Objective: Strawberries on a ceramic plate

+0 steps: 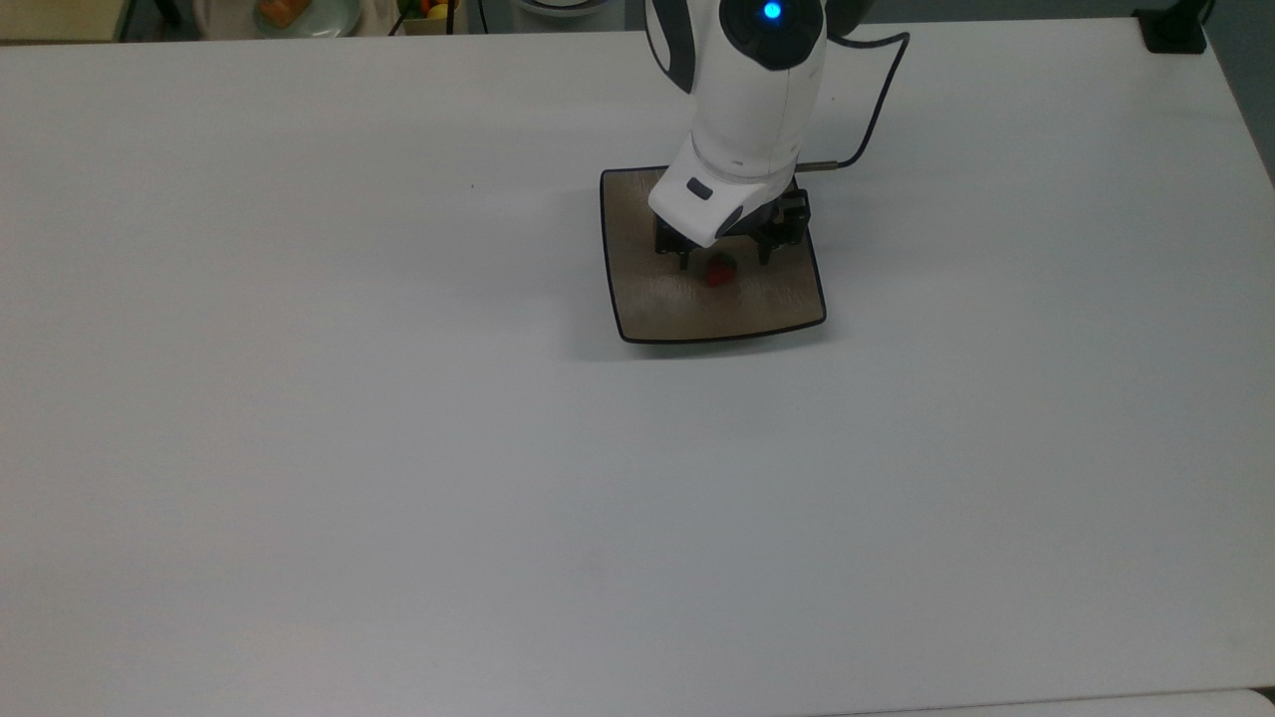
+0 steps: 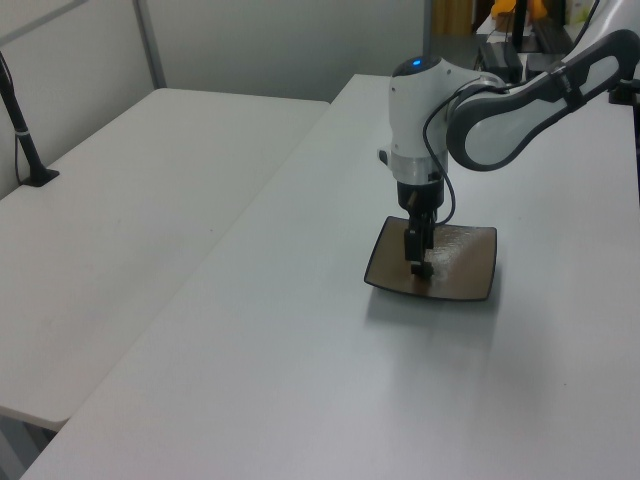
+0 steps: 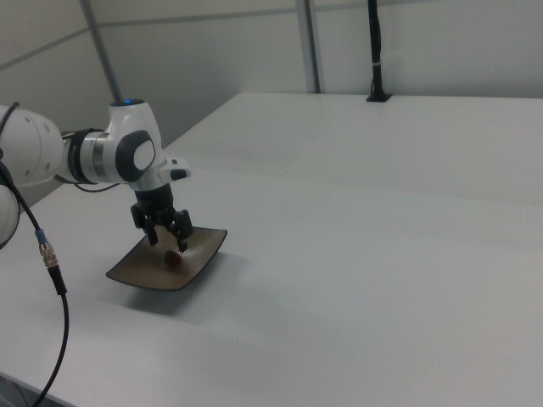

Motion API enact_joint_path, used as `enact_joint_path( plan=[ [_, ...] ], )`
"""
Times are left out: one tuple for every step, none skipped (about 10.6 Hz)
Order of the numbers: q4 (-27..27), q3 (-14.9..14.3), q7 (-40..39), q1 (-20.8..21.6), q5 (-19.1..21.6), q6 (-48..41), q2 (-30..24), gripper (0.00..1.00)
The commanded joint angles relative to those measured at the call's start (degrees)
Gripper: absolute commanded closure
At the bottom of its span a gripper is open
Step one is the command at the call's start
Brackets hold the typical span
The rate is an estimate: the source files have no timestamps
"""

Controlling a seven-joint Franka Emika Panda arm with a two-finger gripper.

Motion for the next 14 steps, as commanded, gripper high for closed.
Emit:
enact_joint_path(
  plan=[
    [0.8,-0.8,1.1,-1.8,-1.0,0.2,-5.4,0.00],
    [1.0,-1.4,1.0,-2.5,-1.0,-0.4,-7.6,0.00],
    [1.7,-1.9,1.0,-3.6,-0.9,-2.9,-10.0,0.00],
    [3.9,-2.3,1.0,-4.4,-1.0,-7.2,-11.4,0.00],
    [5.9,-3.5,0.8,-4.9,-0.9,-11.9,-12.6,0.00],
    [7.5,-4.9,0.5,-4.9,-0.9,-16.1,-14.1,0.00],
    [7.7,-5.6,0.5,-5.3,-1.0,-18.5,-15.8,0.00],
    [7.7,-5.6,0.5,-6.5,-0.9,-19.9,-17.6,0.00],
    [7.6,-5.7,0.5,-7.5,-0.9,-21.2,-19.1,0.00],
    [7.5,-6.1,0.5,-8.3,-0.9,-22.3,-20.3,0.00],
    [7.3,-6.9,0.2,-8.4,-0.9,-23.6,-21.3,0.00],
    [7.3,-8.2,-1.7,-8.4,-0.9,-24.0,-22.1,0.00],
    [7.0,-9.1,-5.0,-8.5,-0.8,-24.2,-22.4,0.00],
    [6.7,-9.8,-8.2,-8.9,-0.5,-24.9,-23.2,0.00]
  ],
)
